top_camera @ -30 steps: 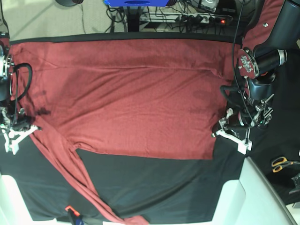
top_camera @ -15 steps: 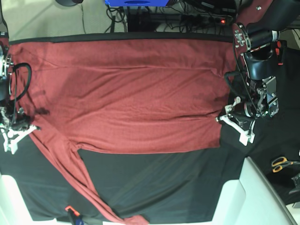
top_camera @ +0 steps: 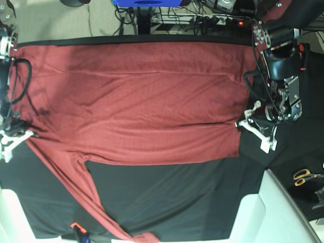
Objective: Fold the T-shirt properly
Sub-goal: 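Lift the shirt side edges with both grippers and fold toward the collar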
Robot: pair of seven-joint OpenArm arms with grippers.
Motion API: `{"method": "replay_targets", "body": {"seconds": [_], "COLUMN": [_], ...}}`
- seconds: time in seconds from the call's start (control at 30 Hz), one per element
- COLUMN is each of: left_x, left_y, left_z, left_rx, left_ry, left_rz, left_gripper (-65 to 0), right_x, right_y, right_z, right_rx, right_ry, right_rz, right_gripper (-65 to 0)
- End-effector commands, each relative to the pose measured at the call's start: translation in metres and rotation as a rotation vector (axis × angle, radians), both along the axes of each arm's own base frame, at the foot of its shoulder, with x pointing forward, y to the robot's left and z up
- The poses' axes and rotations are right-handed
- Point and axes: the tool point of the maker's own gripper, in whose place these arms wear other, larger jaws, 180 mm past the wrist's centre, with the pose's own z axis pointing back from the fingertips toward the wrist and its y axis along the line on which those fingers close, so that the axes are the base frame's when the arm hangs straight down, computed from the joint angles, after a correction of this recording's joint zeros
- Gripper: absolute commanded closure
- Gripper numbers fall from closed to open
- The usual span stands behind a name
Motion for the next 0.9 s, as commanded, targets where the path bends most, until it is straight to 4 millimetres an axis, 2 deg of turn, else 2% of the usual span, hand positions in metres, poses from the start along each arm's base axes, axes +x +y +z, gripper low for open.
{"method": "replay_targets", "body": {"seconds": [0.0, 0.2, 0.33, 0.63, 0.7, 0.87], "left_x": [-0.022, -0.029, -0.035, -0.034, -0.034, -0.034], "left_y": [0.013, 0.019, 0.021, 0.021, 0.021, 0.021], "left_z": [-0.008, 0.008, 0.009, 0.010, 0.010, 0.010], "left_rx": [0.064, 0.126, 0.140, 0.143, 0.143, 0.143], "left_ry": [0.102, 0.096, 0.100, 0.097, 0.097, 0.097], "left_rz": [-0.023, -0.062, -0.068, -0.069, -0.069, -0.069], "left_gripper": [0.0, 0.0, 0.0, 0.0, 0.0, 0.0], "right_x": [0.016, 0.010, 0.001, -0.006, -0.013, -0.010], "right_y": [-0.008, -0.015, -0.018, -0.019, -0.020, -0.015], "right_z": [0.020, 0.018, 0.013, 0.007, 0.003, 0.016], "right_rx": [-0.016, -0.028, -0.032, -0.034, -0.036, -0.068], "right_ry": [-0.062, -0.049, -0.032, -0.017, -0.003, -0.041], "right_rz": [-0.001, -0.004, -0.009, -0.008, -0.008, 0.033], "right_gripper": [-0.2, -0.2, -0.2, -0.2, -0.2, -0.2]}}
